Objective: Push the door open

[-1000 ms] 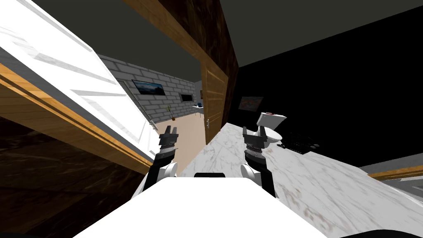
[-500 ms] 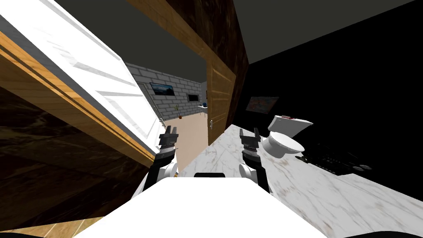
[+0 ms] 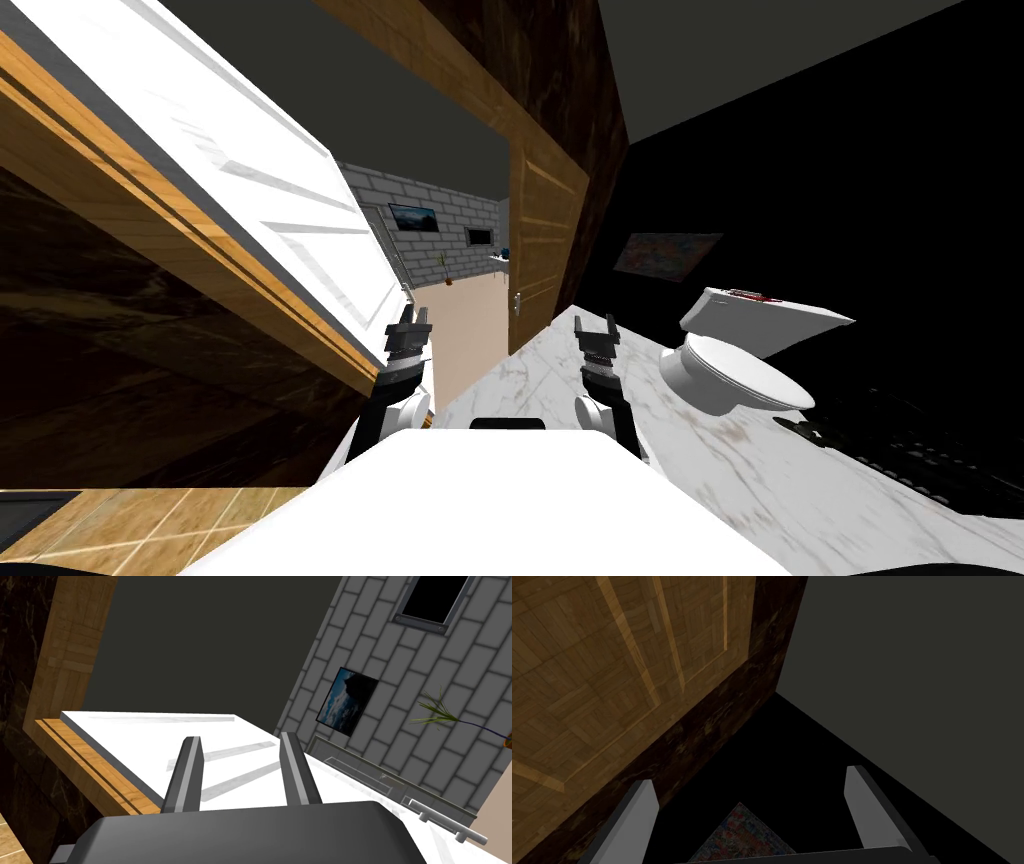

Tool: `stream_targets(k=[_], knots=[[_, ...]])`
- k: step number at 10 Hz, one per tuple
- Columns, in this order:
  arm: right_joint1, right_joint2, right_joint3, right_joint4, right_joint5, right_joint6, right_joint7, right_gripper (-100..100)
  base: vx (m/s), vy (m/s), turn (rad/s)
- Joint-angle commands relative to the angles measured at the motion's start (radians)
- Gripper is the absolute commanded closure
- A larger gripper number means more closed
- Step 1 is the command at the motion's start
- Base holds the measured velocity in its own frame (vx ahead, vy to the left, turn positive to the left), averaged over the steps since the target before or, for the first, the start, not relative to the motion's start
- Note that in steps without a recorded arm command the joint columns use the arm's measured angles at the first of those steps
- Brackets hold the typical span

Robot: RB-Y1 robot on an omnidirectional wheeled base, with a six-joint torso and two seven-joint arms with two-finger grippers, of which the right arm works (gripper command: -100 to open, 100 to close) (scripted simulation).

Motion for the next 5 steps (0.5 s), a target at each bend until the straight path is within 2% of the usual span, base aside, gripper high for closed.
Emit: stream_targets(k=[1,5], knots=[[-0.015,-0.002,0.001,0.037,-0.008,-0.001,-0.029,-100,0.071,-0.076,0.239],[-0.044,-0.009,0.003,0.131,-0.028,-0.012,-0.1,-100,0.054,-0.083,0.193]])
